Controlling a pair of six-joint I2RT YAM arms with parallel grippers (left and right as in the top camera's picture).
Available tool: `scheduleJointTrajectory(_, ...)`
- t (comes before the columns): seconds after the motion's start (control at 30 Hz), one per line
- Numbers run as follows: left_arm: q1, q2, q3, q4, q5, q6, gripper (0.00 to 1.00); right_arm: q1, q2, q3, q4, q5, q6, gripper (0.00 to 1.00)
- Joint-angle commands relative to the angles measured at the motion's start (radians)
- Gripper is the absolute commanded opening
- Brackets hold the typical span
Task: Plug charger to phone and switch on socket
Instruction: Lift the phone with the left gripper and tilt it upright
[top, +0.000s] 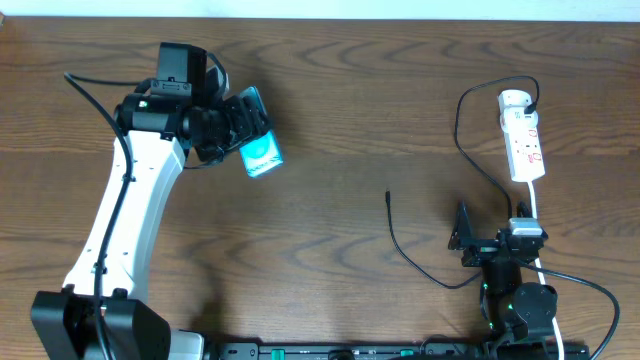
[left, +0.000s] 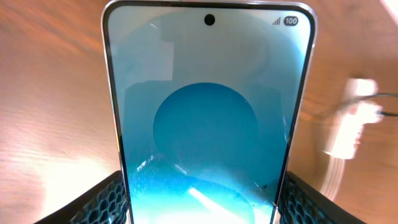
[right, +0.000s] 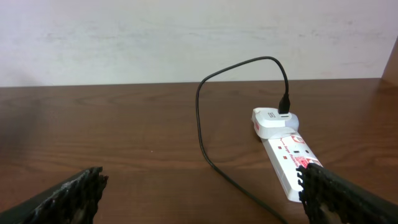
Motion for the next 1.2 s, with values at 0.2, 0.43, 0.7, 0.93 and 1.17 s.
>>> scheduleJointTrajectory(0.2, 0.064, -0.015, 0.019, -0.002, 0.469, -0.555, 0.07, 0.006, -0.006, -0.001, -0.004, 0.009, 0.013, 0.99)
scheduleJointTrajectory(0.43, 0.138, -0.015, 0.019, 0.023, 0.716, -0.832, 0.07, 0.006, -0.006, -0.001, -0.004, 0.009, 0.013, 0.99)
scheduleJointTrajectory(0.7, 0.184, -0.015, 0.019, 0.047, 0.947, -0.848, 0.08, 0.006, -0.006, -0.001, -0.004, 0.009, 0.013, 0.99)
scheduleJointTrajectory(0.93, 0.185, -0.015, 0.019, 0.070, 0.961, -0.848, 0.07, 0.006, -0.006, -0.001, -0.004, 0.009, 0.013, 0.99)
scheduleJointTrajectory(1.17, 0.185, -0.015, 0.019, 0.075, 0.955, -0.844, 0.07, 0.006, -0.006, -0.001, -0.004, 0.009, 0.013, 0.99)
